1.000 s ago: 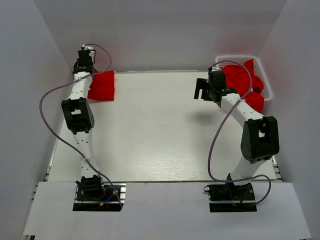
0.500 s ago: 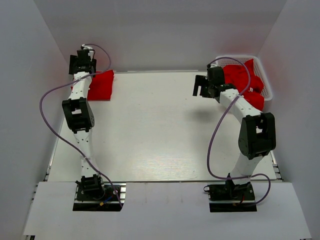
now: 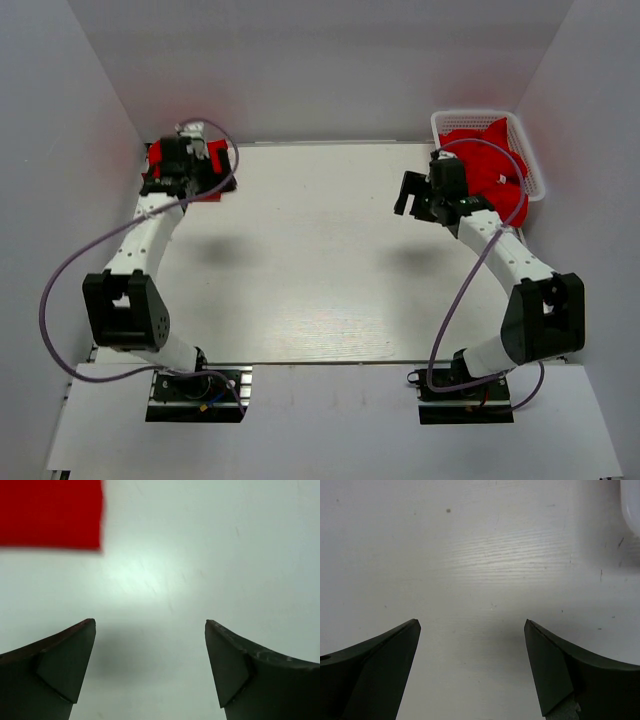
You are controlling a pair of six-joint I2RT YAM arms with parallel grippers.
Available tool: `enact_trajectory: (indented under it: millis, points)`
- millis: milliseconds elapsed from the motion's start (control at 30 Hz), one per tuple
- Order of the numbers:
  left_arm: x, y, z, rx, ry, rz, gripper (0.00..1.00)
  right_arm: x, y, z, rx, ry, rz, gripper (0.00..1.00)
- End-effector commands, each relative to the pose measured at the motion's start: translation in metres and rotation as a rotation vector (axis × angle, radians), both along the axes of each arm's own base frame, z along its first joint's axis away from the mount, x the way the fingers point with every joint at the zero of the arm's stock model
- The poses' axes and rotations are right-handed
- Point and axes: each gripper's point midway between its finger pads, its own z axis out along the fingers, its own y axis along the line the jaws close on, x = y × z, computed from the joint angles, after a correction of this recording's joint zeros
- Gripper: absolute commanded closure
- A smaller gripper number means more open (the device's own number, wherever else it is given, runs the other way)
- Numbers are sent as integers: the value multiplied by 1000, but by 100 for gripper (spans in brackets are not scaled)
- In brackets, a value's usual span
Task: Fold and stack the t-shirts
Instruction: Put the neatly folded tshirt into the corner of the board with the left arm
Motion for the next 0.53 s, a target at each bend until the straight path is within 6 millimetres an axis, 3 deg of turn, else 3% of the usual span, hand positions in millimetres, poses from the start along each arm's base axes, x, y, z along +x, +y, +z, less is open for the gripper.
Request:
enact_trajectory:
  millis: [0,67,233,367,500]
  points:
    - [-47,-45,-24,-171,43,-48,0,-13,3,11,49,-52,4,10]
    - [-71,-53,-40,-150,98,-37,0,-17,0,14,40,-67,6,10]
    - [-99,-39,-27,-61,87,44,0,-19,-2,15,22,-71,22,10]
    - [-102,-42,-17,-67,52,34,0,-22,-2,9,16,-49,35,10]
    - [-104,-43,-22,-52,61,27,0,-25,-2,3,-4,-30,52,10]
